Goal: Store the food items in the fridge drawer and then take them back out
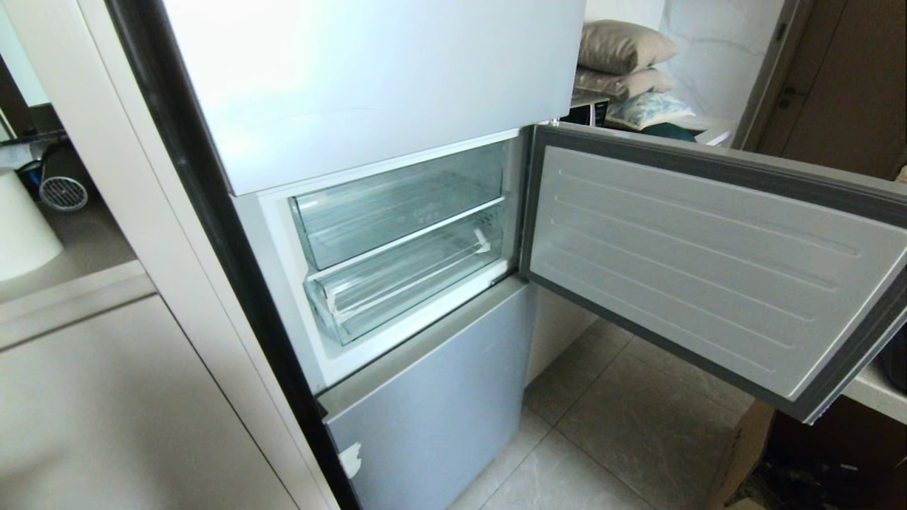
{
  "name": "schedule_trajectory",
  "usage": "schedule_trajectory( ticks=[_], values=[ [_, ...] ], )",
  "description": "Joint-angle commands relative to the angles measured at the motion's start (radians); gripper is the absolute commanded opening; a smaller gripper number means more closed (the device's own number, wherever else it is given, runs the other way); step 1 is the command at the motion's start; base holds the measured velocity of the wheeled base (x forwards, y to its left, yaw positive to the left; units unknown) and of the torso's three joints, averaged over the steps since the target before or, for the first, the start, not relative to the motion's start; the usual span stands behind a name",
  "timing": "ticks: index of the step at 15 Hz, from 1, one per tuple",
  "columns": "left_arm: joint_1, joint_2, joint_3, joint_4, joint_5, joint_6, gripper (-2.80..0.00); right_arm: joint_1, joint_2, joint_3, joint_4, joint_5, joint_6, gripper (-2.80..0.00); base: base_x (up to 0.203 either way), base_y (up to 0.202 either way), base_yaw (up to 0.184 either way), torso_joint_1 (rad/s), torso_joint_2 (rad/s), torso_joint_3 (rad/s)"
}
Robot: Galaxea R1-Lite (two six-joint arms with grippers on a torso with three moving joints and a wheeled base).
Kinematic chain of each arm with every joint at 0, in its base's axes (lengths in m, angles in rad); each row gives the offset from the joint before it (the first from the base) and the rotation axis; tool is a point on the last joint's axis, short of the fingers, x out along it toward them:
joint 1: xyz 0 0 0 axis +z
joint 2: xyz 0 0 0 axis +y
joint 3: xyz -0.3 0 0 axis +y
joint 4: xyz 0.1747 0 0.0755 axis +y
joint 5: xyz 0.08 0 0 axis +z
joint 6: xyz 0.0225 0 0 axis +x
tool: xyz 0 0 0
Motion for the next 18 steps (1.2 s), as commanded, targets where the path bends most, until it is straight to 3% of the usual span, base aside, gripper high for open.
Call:
schedule_trajectory(
  ticks=[1,3,6,10,13,15,18],
  values=[
    [0.000,0.000,0.000,0.001,0.000,-0.001,-2.80,-0.176,0.269,0.038,-0.146,0.138,0.059,-2.80,0.000,0.000,0.000,0.000,0.00,0.000],
    [0.000,0.000,0.000,0.001,0.000,-0.001,-2.80,-0.249,0.475,0.045,-0.263,0.232,0.115,-2.80,0.000,0.000,0.000,0.000,0.00,0.000],
    [0.000,0.000,0.000,0.001,0.000,-0.001,-2.80,-0.292,0.779,-0.019,-0.413,0.291,0.194,-2.80,0.000,0.000,0.000,0.000,0.00,0.000],
    [0.000,0.000,0.000,0.001,0.000,0.001,-2.80,-0.312,1.091,-0.306,-0.501,0.328,0.263,-2.80,0.000,0.000,0.000,0.000,0.00,0.000],
    [0.000,0.000,0.000,0.001,0.000,0.000,-2.80,-0.314,1.245,-0.477,-0.514,0.384,0.284,-2.80,0.000,0.000,0.000,0.000,0.00,0.000],
    [0.000,0.000,0.000,0.001,0.000,0.001,-2.80,-0.300,1.317,-0.565,-0.489,0.502,0.294,-2.80,0.000,0.000,0.000,0.000,0.00,0.000],
    [0.000,0.000,0.000,0.001,0.000,0.000,-2.80,-0.266,1.367,-0.686,-0.346,0.667,0.361,-2.80,0.000,0.000,0.000,0.000,0.00,0.000]
  ],
)
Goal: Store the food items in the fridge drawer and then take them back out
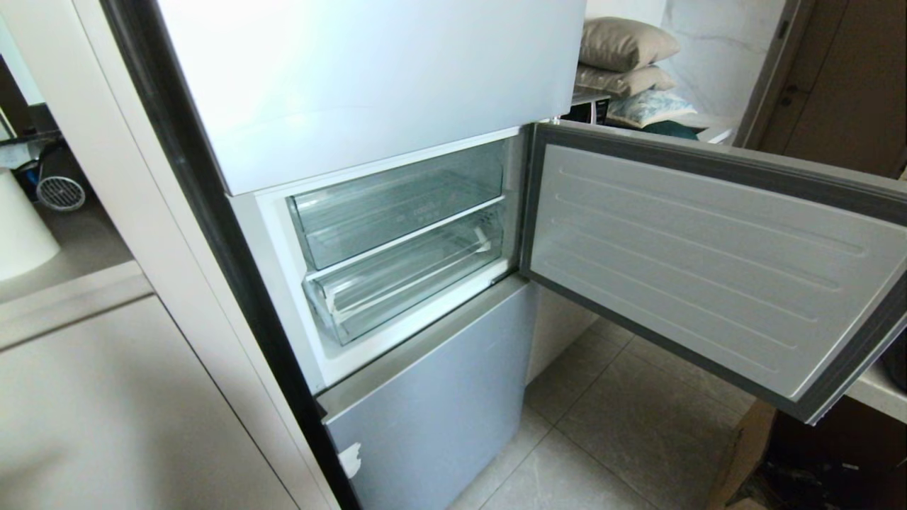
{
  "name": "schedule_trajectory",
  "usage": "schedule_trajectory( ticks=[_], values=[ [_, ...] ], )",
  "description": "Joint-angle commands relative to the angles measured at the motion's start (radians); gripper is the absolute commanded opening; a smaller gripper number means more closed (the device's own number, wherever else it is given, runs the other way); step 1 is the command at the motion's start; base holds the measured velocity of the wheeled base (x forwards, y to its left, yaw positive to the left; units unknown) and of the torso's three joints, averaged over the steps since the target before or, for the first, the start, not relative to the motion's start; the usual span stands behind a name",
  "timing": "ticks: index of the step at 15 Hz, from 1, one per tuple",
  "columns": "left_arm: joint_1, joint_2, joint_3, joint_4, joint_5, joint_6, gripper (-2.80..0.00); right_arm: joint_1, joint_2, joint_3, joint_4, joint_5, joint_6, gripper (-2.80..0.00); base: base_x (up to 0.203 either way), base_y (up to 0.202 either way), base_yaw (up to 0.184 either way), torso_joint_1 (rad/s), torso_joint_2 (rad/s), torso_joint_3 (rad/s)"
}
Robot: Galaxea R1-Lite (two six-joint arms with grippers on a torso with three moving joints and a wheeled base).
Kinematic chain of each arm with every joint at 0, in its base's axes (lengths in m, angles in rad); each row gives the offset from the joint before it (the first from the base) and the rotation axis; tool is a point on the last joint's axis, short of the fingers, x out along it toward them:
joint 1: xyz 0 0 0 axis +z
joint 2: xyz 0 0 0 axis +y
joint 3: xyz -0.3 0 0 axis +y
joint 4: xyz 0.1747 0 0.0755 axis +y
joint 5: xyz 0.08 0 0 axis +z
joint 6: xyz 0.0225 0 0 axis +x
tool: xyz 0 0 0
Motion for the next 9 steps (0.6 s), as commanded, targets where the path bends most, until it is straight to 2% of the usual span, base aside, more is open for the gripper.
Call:
schedule_trajectory(
  ticks=[1,3,6,9],
  values=[
    [0.000,0.000,0.000,0.001,0.000,0.000,-2.80,0.017,0.044,-0.038,0.043,0.112,0.016,-2.80,0.000,0.000,0.000,0.000,0.00,0.000],
    [0.000,0.000,0.000,0.001,0.000,0.001,-2.80,0.024,0.020,-0.033,0.094,0.257,0.049,-2.80,0.000,0.000,0.000,0.000,0.00,0.000],
    [0.000,0.000,0.000,0.001,0.000,0.001,-2.80,0.080,0.013,-0.018,0.114,0.296,0.073,-2.80,0.000,0.000,0.000,0.000,0.00,0.000],
    [0.000,0.000,0.000,0.001,0.000,0.001,-2.80,0.096,-0.084,0.102,0.122,0.358,0.071,-2.80,0.000,0.000,0.000,0.000,0.00,0.000]
  ],
)
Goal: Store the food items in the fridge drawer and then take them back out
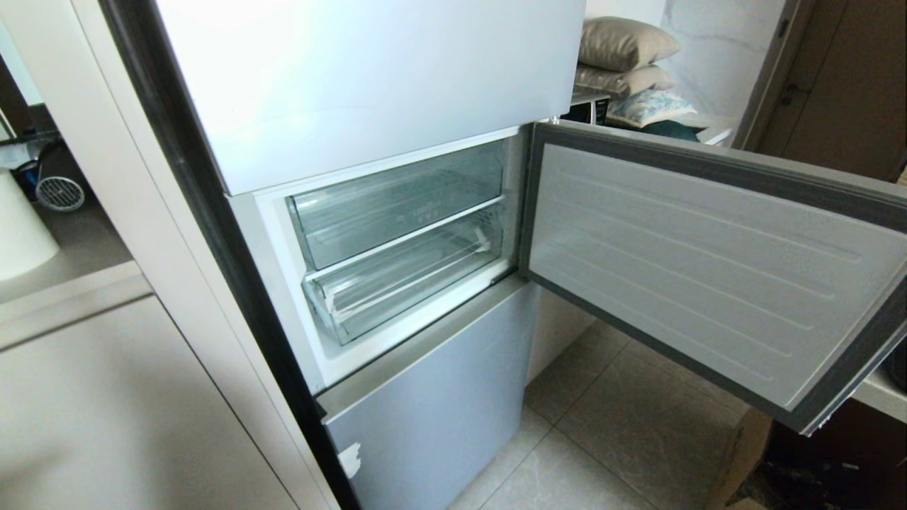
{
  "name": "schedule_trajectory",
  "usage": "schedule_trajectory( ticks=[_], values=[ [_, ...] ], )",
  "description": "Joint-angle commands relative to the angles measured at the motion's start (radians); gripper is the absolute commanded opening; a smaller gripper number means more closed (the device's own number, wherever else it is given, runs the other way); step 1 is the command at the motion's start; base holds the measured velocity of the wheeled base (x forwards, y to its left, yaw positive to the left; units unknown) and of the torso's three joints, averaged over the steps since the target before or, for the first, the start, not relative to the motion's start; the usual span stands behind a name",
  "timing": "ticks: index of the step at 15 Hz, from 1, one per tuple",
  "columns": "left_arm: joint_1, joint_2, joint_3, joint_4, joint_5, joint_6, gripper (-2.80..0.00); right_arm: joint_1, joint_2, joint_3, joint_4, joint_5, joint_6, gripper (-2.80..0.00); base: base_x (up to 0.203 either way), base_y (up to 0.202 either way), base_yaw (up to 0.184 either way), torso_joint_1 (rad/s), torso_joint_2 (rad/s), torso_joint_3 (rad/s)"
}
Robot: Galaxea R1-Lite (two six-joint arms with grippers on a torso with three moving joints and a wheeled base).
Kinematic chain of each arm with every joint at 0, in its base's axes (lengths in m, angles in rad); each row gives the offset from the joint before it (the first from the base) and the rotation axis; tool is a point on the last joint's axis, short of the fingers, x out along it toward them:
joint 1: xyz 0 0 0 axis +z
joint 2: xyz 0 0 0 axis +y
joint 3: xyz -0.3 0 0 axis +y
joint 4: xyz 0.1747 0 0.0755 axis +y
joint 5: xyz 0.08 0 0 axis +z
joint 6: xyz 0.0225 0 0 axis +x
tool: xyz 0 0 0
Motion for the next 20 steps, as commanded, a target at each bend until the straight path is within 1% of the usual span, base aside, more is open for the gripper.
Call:
schedule_trajectory(
  ticks=[1,4,6,7,8,9,10,12,13,14,16,17,18,20],
  values=[
    [0.000,0.000,0.000,0.001,0.000,-0.001,-2.80,0.018,-0.110,0.091,-0.003,0.020,0.005,-2.80,0.000,0.000,0.000,0.000,0.00,0.000],
    [0.000,0.000,0.000,0.001,0.000,-0.001,-2.80,0.064,-0.333,0.302,-0.004,0.027,-0.004,-2.80,0.000,0.000,0.000,0.000,0.00,0.000],
    [0.000,0.000,0.000,0.001,0.000,-0.001,-2.80,0.113,-0.509,0.427,-0.005,0.023,-0.009,-2.80,0.000,0.000,0.000,0.000,0.00,0.000],
    [0.000,0.000,0.000,0.001,0.000,0.001,-2.80,0.153,-0.599,0.480,-0.005,0.016,-0.010,-2.80,0.000,0.000,0.000,0.000,0.00,0.000],
    [0.000,0.000,0.000,0.001,0.000,0.001,-2.80,0.212,-0.682,0.525,-0.004,-0.002,-0.010,-2.80,0.000,0.000,0.000,0.000,0.00,0.000],
    [0.000,0.000,0.000,0.001,0.000,-0.001,-2.80,0.295,-0.744,0.558,-0.004,-0.034,-0.010,-2.80,0.000,0.000,0.000,0.000,0.00,0.000],
    [0.000,0.000,0.000,0.001,0.000,0.001,-2.80,0.392,-0.786,0.581,-0.003,-0.086,-0.011,-2.80,0.000,0.000,0.000,0.000,0.00,0.000],
    [0.000,0.000,0.000,0.001,0.000,-0.001,-2.80,0.612,-0.826,0.600,0.007,-0.244,-0.029,-2.80,0.000,0.000,0.000,0.000,0.00,0.000],
    [0.000,0.000,0.000,0.001,0.000,0.001,-2.80,0.747,-0.833,0.603,0.029,-0.358,-0.071,-2.80,0.000,0.000,0.000,0.000,0.00,0.000],
    [0.000,0.000,0.000,0.001,0.000,0.000,-2.80,0.892,-0.826,0.602,0.057,-0.493,-0.134,-2.80,0.000,0.000,0.000,0.000,0.00,0.000],
    [0.000,0.000,0.000,0.001,0.000,0.001,-2.80,1.146,-0.750,0.581,0.079,-0.780,-0.272,-2.80,0.000,0.000,0.000,0.000,0.00,0.000],
    [0.000,0.000,0.000,0.001,0.000,-0.001,-2.80,1.229,-0.662,0.558,0.066,-0.863,-0.326,-2.80,0.000,0.000,0.000,0.000,0.00,0.000],
    [0.000,0.000,0.000,0.001,0.000,-0.001,-2.80,1.269,-0.562,0.528,0.045,-0.905,-0.373,-2.80,0.000,0.000,0.000,0.000,0.00,0.000],
    [0.000,0.000,0.000,0.001,0.000,-0.001,-2.80,1.293,-0.356,0.426,-0.012,-0.954,-0.461,-2.80,0.000,0.000,0.000,0.000,0.00,0.000]
  ],
)
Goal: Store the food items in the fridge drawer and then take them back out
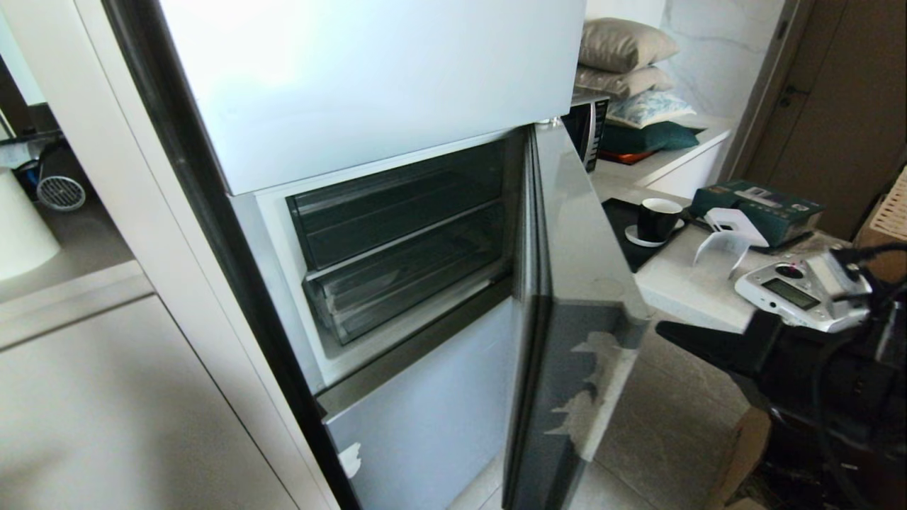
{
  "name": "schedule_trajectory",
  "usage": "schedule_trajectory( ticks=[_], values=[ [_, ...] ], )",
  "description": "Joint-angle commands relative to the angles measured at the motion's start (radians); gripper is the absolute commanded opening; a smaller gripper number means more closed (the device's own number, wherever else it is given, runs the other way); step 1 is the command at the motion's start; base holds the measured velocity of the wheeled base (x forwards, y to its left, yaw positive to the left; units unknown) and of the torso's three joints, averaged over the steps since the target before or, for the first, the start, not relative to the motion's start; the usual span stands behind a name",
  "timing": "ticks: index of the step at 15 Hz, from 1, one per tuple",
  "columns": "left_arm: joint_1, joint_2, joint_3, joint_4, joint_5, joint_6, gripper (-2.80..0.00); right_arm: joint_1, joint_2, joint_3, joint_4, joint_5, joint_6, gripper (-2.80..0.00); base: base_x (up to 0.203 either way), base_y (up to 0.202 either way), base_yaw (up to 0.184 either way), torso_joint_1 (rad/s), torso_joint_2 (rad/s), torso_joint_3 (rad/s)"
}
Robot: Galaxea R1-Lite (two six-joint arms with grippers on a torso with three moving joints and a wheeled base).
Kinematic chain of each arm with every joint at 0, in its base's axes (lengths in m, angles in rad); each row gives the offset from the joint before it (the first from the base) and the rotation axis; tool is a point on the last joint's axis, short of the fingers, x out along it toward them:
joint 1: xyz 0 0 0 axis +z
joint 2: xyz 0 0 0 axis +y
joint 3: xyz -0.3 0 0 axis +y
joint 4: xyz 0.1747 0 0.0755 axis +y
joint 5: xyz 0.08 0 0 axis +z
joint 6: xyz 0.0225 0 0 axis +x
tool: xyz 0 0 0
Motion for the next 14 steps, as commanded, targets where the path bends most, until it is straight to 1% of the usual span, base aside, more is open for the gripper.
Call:
schedule_trajectory(
  ticks=[1,2,4,6,8,9,10,13,14],
  values=[
    [0.000,0.000,0.000,0.001,0.000,0.001,-2.80,0.044,0.252,-0.103,-0.043,-0.026,-0.046,-2.80,0.000,0.000,0.000,0.000,0.00,0.000],
    [0.000,0.000,0.000,0.001,0.000,0.000,-2.80,0.077,0.332,-0.174,-0.074,-0.031,-0.080,-2.80,0.000,0.000,0.000,0.000,0.00,0.000],
    [0.000,0.000,0.000,0.001,0.000,0.001,-2.80,0.148,0.460,-0.307,-0.113,0.002,-0.166,-2.80,0.000,0.000,0.000,0.000,0.00,0.000],
    [0.000,0.000,0.000,0.001,0.000,0.000,-2.80,0.195,0.567,-0.432,-0.127,0.025,-0.209,-2.80,0.000,0.000,0.000,0.000,0.00,0.000],
    [0.000,0.000,0.000,0.001,0.000,0.000,-2.80,0.220,0.661,-0.530,-0.157,0.032,-0.222,-2.80,0.000,0.000,0.000,0.000,0.00,0.000],
    [0.000,0.000,0.000,0.001,0.000,0.001,-2.80,0.227,0.727,-0.582,-0.197,0.034,-0.225,-2.80,0.000,0.000,0.000,0.000,0.00,0.000],
    [0.000,0.000,0.000,0.001,0.000,0.001,-2.80,0.232,0.798,-0.654,-0.247,0.036,-0.227,-2.80,0.000,0.000,0.000,0.000,0.00,0.000],
    [0.000,0.000,0.000,0.001,0.000,0.001,-2.80,0.246,1.006,-0.924,-0.390,0.041,-0.219,-2.80,0.000,0.000,0.000,0.000,0.00,0.000],
    [0.000,0.000,0.000,0.001,0.000,0.000,-2.80,0.252,1.058,-0.987,-0.457,0.042,-0.216,-2.80,0.000,0.000,0.000,0.000,0.00,0.000]
  ],
)
